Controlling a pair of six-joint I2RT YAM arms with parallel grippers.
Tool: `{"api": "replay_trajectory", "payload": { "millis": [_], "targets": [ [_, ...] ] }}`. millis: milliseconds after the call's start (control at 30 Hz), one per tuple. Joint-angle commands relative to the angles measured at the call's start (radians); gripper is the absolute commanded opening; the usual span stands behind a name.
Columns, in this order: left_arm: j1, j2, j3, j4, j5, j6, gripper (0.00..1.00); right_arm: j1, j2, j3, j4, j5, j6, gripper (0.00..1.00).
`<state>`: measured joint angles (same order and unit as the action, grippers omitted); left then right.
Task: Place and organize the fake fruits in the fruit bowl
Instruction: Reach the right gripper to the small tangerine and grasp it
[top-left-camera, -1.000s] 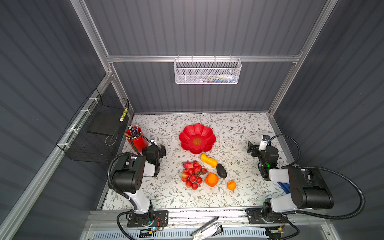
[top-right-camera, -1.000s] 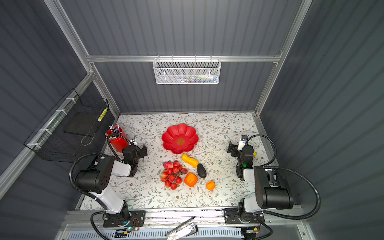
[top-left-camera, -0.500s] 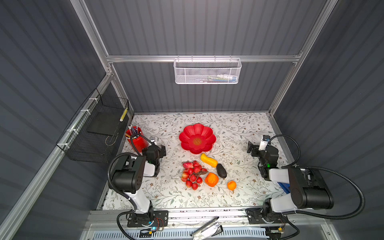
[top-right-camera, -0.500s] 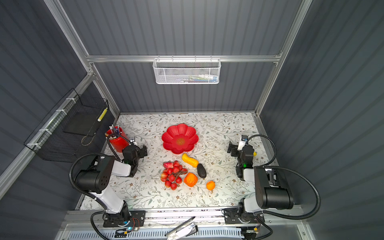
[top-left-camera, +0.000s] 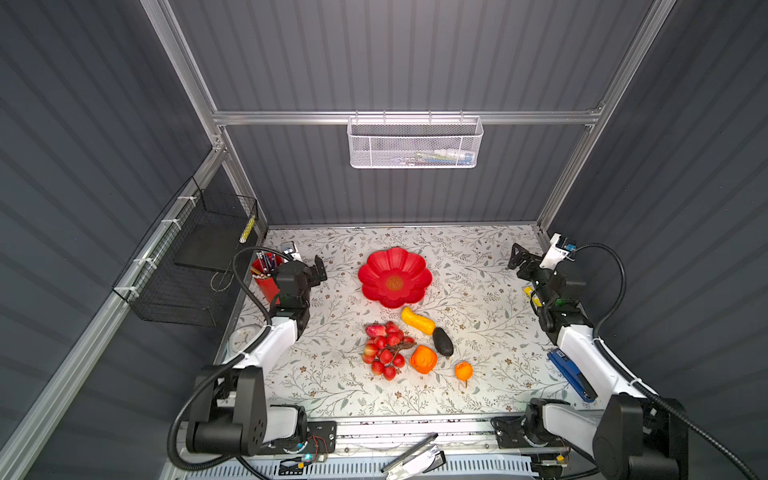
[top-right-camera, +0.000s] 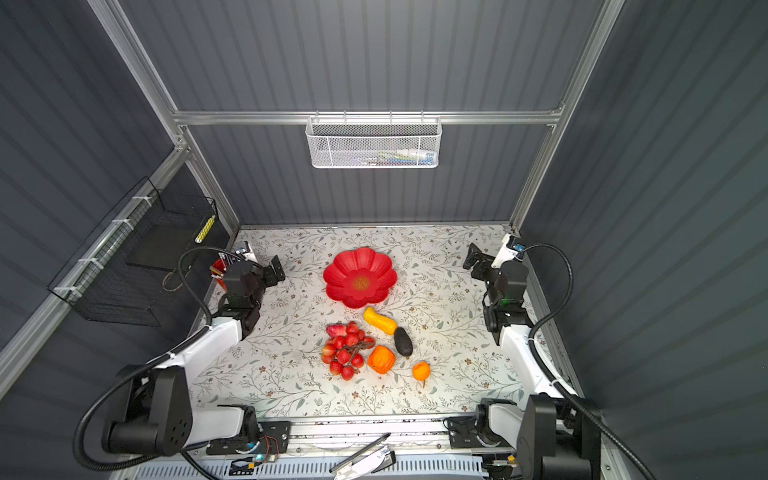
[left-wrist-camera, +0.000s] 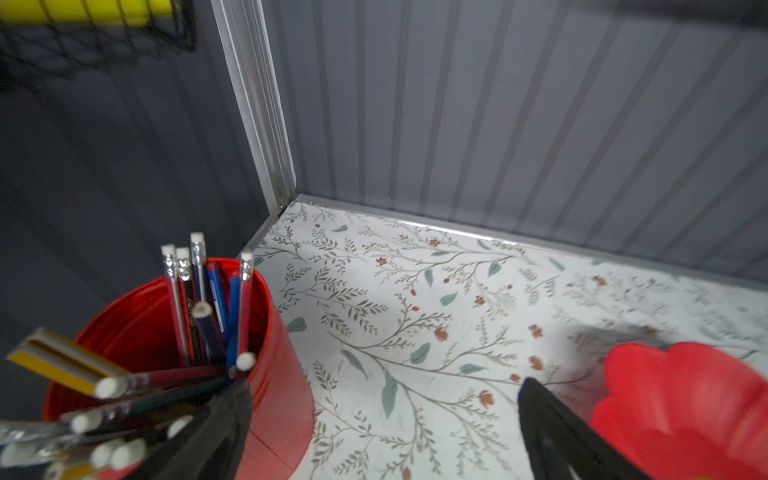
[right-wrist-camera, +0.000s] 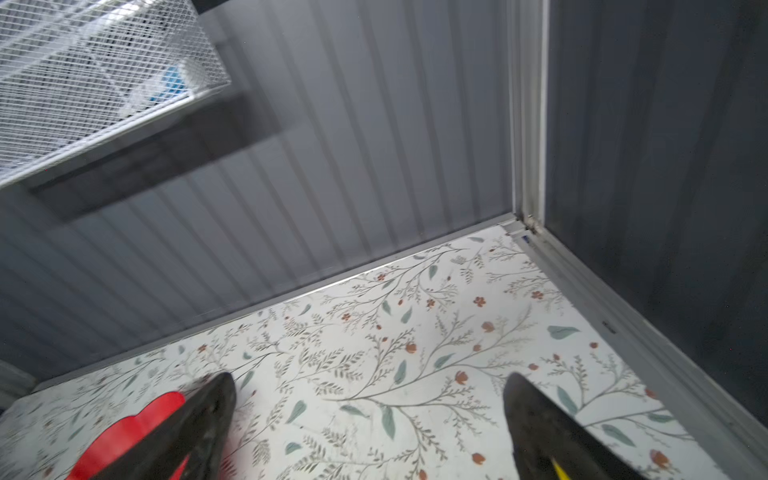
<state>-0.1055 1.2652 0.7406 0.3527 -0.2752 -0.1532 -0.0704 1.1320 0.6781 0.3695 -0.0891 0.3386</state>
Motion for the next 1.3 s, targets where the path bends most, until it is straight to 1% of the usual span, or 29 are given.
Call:
{"api": "replay_trajectory", "payload": {
  "millis": [0, 33, 100, 167, 233, 367, 500, 600, 700, 867, 967, 1033, 1133, 1267],
  "targets": [
    [0.003, -0.058, 0.094, -0.230, 0.174, 0.013, 1.00, 0.026, -0.006, 0.062, -0.335, -0.133, 0.048, 0.99],
    [0.003, -0.062, 0.118, -0.269, 0.198, 0.032, 1.00, 0.047, -0.005, 0.081, -0.412, -0.119, 0.040, 0.99],
    [0.003, -0.067, 0.170, -0.351, 0.193, 0.050, 1.00, 0.098, -0.045, 0.111, -0.584, -0.060, 0.038, 0.99],
    [0.003, -0.081, 0.179, -0.363, 0.161, 0.050, 1.00, 0.161, -0.068, 0.107, -0.727, -0.022, 0.048, 0.98],
    [0.003, -0.103, 0.152, -0.330, 0.129, 0.031, 1.00, 0.231, -0.087, 0.081, -0.840, 0.021, 0.083, 0.96],
    [0.003, -0.150, 0.081, -0.260, 0.100, 0.017, 1.00, 0.378, -0.119, 0.010, -0.971, 0.040, 0.185, 0.93],
    [0.004, -0.189, 0.083, -0.282, 0.087, 0.028, 1.00, 0.535, -0.137, -0.051, -1.055, 0.020, 0.326, 0.91],
    [0.004, -0.211, 0.076, -0.289, 0.081, 0.041, 1.00, 0.602, -0.165, -0.103, -1.066, 0.002, 0.406, 0.90],
    [0.003, -0.226, 0.065, -0.290, 0.079, 0.041, 1.00, 0.641, -0.184, -0.156, -1.032, -0.056, 0.463, 0.89],
    [0.003, -0.236, 0.065, -0.297, 0.078, 0.044, 1.00, 0.728, -0.157, -0.199, -0.948, -0.106, 0.544, 0.89],
    [0.003, -0.242, 0.063, -0.297, 0.081, 0.043, 1.00, 0.755, -0.123, -0.205, -0.904, -0.112, 0.569, 0.88],
    [0.003, -0.243, 0.063, -0.297, 0.081, 0.044, 1.00, 0.760, -0.091, -0.208, -0.885, -0.112, 0.577, 0.84],
    [0.003, -0.244, 0.062, -0.297, 0.082, 0.039, 1.00, 0.763, -0.060, -0.206, -0.859, -0.102, 0.586, 0.76],
    [0.003, -0.240, 0.063, -0.297, 0.092, 0.038, 1.00, 0.764, -0.047, -0.200, -0.859, -0.058, 0.582, 0.63]
  ]
}}
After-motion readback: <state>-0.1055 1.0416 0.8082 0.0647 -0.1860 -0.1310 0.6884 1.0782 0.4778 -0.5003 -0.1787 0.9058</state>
